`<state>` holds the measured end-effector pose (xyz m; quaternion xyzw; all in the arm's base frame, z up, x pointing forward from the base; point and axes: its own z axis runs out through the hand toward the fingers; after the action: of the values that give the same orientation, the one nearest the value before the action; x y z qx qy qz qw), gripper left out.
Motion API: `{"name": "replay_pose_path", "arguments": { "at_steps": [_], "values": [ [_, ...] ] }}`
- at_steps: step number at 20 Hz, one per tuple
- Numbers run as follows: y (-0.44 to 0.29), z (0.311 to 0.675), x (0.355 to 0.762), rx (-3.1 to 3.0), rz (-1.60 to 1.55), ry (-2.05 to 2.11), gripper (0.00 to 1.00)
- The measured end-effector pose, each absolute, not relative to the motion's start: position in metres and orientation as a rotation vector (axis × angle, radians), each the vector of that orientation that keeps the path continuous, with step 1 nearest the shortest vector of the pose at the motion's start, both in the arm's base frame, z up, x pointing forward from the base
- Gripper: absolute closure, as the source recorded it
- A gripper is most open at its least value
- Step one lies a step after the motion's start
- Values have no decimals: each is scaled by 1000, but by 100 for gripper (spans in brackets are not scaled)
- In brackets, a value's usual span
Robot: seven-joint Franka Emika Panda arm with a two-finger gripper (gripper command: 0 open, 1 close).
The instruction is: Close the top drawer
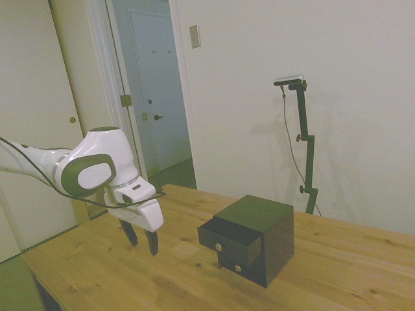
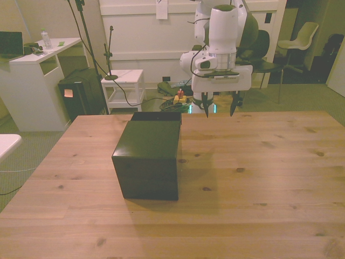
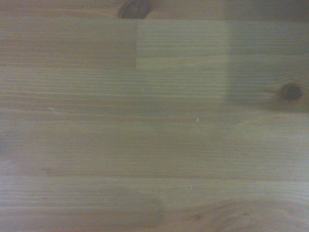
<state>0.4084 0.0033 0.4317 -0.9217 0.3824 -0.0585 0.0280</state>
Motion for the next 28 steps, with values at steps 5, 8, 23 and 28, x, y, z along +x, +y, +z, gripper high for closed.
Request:
{"name": "replay_pose_path", "arguments": {
  "at_steps": [5, 8, 23, 28],
  "values": [
    [-16, 435, 407, -2807, -184, 1239, 0],
    [-49, 444, 403, -2746, -206, 1330, 0],
    [-141, 461, 432, -2662, -211, 1489, 100],
    [-137, 453, 449, -2705, -163, 1477, 100]
  ]
}}
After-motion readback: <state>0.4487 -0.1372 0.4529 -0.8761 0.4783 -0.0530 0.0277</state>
